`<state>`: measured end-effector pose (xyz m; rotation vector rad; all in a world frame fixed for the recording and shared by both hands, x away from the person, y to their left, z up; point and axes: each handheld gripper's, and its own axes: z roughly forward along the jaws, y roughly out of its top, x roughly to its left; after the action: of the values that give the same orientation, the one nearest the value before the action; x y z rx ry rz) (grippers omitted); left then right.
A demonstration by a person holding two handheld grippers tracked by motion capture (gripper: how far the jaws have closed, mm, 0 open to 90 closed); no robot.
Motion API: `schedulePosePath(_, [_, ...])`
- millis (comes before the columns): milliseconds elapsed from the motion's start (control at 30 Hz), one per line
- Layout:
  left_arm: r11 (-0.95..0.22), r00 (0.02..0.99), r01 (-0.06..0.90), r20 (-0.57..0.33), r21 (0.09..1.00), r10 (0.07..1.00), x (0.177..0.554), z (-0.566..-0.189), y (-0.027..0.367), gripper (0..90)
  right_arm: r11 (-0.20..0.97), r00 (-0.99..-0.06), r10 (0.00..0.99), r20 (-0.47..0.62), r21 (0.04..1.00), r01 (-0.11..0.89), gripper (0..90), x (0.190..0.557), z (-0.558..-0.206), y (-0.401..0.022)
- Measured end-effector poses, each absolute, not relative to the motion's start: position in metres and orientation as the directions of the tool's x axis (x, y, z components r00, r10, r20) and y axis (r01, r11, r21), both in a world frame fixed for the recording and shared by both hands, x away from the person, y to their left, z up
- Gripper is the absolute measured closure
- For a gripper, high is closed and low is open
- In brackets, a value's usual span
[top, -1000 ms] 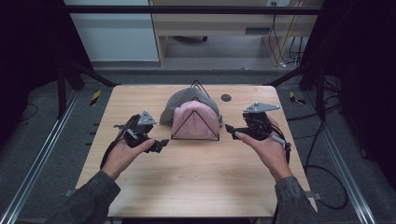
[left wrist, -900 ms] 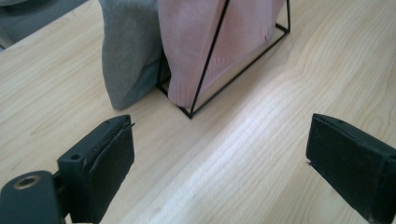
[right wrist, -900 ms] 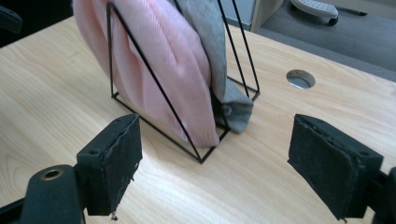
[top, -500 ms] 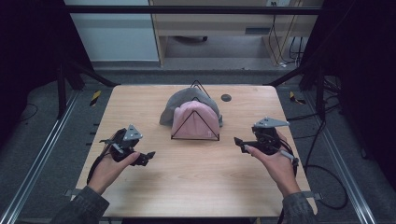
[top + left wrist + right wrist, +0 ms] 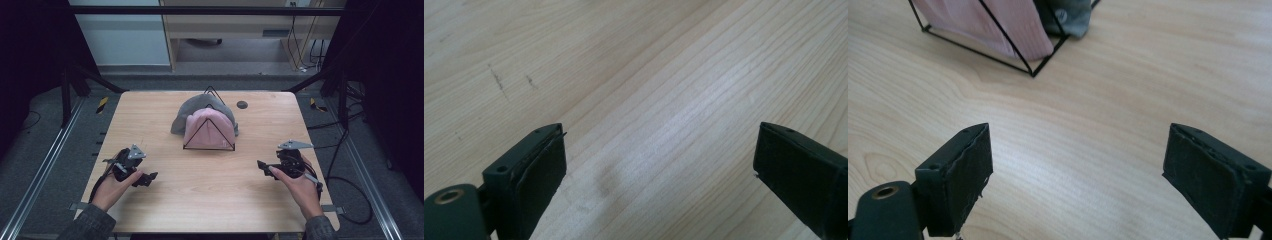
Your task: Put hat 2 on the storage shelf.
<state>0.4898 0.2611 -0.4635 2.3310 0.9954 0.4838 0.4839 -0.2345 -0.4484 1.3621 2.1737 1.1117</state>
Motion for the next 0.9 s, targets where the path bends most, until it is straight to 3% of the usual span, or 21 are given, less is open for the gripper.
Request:
schedulePosePath(433, [-0.58,0.647,0.609,0.084,0.542,0.758,0.495,-0.483,0.269,6.0,0.225,-0.444,0.887,0.131,0.715,0.662,11.1,0.486,-0.484,-0.235])
schedulePosePath(900, [-0.519,0.62,0.639,0.019,0.568,0.784,0.501,-0.495,0.279,0.0,0.241,-0.435,0.891,0.131,0.676,0.696,7.6,0.485,-0.5,-0.232])
